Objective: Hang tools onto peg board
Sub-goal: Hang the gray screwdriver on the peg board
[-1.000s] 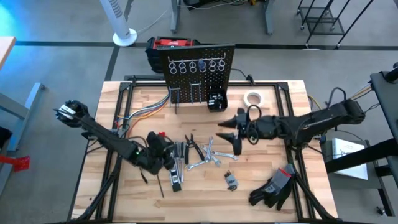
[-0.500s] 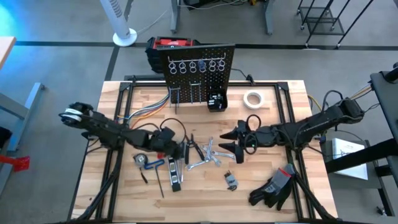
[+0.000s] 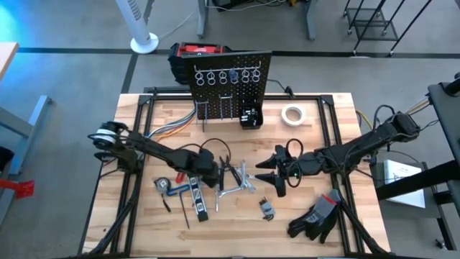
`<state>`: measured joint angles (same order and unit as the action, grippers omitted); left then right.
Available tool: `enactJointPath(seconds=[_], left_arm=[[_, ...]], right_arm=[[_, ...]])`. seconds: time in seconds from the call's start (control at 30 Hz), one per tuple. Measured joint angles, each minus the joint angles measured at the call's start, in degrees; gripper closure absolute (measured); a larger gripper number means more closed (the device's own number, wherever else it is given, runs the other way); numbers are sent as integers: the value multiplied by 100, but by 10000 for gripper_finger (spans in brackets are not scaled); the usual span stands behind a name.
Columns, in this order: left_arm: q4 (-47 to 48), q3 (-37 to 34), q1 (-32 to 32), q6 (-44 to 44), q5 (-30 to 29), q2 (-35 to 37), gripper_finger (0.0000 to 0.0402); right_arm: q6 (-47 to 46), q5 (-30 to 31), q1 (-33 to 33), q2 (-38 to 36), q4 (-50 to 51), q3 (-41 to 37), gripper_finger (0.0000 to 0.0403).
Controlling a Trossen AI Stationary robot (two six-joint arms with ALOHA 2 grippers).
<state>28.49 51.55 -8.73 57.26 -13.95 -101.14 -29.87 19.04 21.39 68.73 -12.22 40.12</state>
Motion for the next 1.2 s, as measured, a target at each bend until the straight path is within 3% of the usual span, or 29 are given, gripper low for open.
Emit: enactJointPath(seconds=[0.2, 0.5, 0.7, 0.97, 1.2], left_arm=[[617, 739, 2, -547, -131, -296, 285], [1546, 1546, -66, -580, -1142, -153, 285], [1974, 2059, -300, -580, -1883, 334, 285], [2420, 2496, -712, -841, -3908, 1373, 285], [2030, 2640, -835, -1979, -6315, 2249, 285]], right_arm=[[28, 67, 140, -2, 136, -4, 202], [-7, 372, 350, -7, 398, -7, 215], [-4, 512, 428, -9, 492, -7, 229], [-4, 513, 428, -9, 611, -7, 247], [26, 513, 428, -9, 607, -7, 259]])
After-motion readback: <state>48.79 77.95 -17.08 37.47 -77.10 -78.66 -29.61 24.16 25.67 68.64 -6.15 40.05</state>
